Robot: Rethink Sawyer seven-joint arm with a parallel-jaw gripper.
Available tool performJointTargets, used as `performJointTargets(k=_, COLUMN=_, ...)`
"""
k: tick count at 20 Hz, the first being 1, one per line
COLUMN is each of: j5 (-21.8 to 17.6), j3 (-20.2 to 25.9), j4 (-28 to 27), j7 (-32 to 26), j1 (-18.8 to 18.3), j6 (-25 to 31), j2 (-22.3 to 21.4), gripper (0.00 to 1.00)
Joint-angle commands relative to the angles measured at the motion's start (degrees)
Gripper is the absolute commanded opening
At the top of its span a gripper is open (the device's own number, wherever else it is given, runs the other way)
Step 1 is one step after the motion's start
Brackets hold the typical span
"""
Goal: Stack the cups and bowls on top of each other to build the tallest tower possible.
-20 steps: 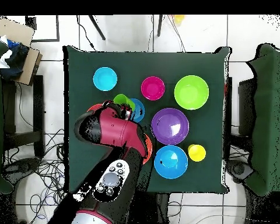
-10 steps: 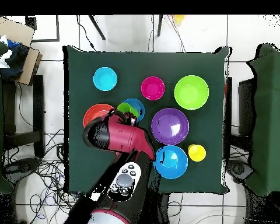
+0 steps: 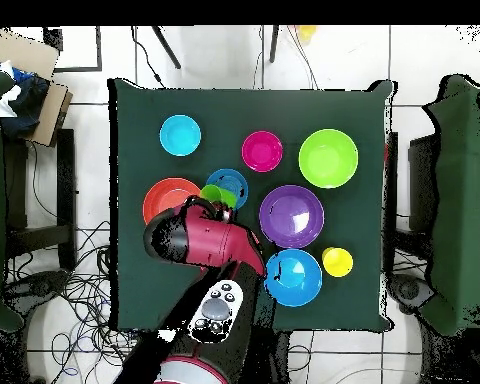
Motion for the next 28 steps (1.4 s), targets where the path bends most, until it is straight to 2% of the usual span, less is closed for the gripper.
performJointTargets(k=1, j5=-3.6, j3=7.2, j4=2.0, j7=4.4, j1=0.2, j6=-0.2, j2=-0.5, gripper=0.0)
performJointTargets(k=6, j5=-3.6, j3=7.2, j4=2.3, j7=4.3, j1=-0.1, j6=0.1, j2=-0.9, gripper=0.0)
performJointTargets(k=14, j5=-3.9, j3=7.0, j4=5.1, j7=2.7, j1=-0.9, j6=4.2, j2=-5.8, gripper=0.0)
performJointTargets(k=23, j5=-5.0, j3=9.1, j4=9.6, j7=2.9, j1=-3.1, j6=-0.5, j2=-7.3, gripper=0.0)
performJointTargets(k=28, j5=-5.6, j3=9.7, j4=10.4, j7=3.5, j1=-3.6, j6=-2.0, j2=-7.2, gripper=0.0)
